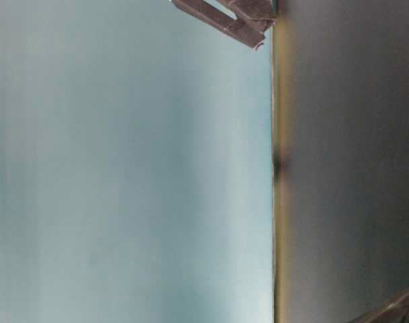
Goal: Insert the LAN cable into the hub.
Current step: 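Close the left gripper on the grey hub and the right on the blue cable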
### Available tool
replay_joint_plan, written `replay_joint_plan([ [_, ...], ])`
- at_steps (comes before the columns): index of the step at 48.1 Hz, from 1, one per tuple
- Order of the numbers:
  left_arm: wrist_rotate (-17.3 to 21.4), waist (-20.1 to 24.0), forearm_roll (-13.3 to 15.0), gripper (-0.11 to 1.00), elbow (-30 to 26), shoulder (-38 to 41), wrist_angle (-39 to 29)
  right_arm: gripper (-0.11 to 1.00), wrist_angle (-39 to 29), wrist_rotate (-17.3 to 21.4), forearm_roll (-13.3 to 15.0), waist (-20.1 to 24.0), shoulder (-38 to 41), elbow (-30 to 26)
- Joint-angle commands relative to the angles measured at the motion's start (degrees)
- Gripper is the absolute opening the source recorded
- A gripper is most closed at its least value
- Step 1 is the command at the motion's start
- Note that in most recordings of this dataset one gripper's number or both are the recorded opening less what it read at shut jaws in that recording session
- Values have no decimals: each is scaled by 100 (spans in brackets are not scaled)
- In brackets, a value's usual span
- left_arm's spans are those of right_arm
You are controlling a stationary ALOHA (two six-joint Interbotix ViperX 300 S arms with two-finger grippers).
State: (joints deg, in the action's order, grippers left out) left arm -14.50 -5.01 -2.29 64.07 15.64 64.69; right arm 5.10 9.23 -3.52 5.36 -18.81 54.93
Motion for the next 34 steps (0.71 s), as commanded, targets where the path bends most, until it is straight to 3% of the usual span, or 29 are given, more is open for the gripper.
replay_joint_plan([
  [1, 9, -26, -26, 78, -123, 123, 35, 78, 53, 53, -9, 132, 0, -53],
  [13, 9, -176, -26, 71, -229, 272, -606, 77, 53, 44, 0, 149, 0, -35],
  [20, 35, -185, -26, 59, -229, 264, -809, 77, 70, 44, 0, 185, 0, -18],
  [27, 246, -193, -26, 29, -334, 123, -853, 77, 123, 44, 0, 229, 9, 44],
  [34, 483, -70, -26, 29, -580, -308, -1371, 77, 325, 44, 0, 281, 97, 149],
])
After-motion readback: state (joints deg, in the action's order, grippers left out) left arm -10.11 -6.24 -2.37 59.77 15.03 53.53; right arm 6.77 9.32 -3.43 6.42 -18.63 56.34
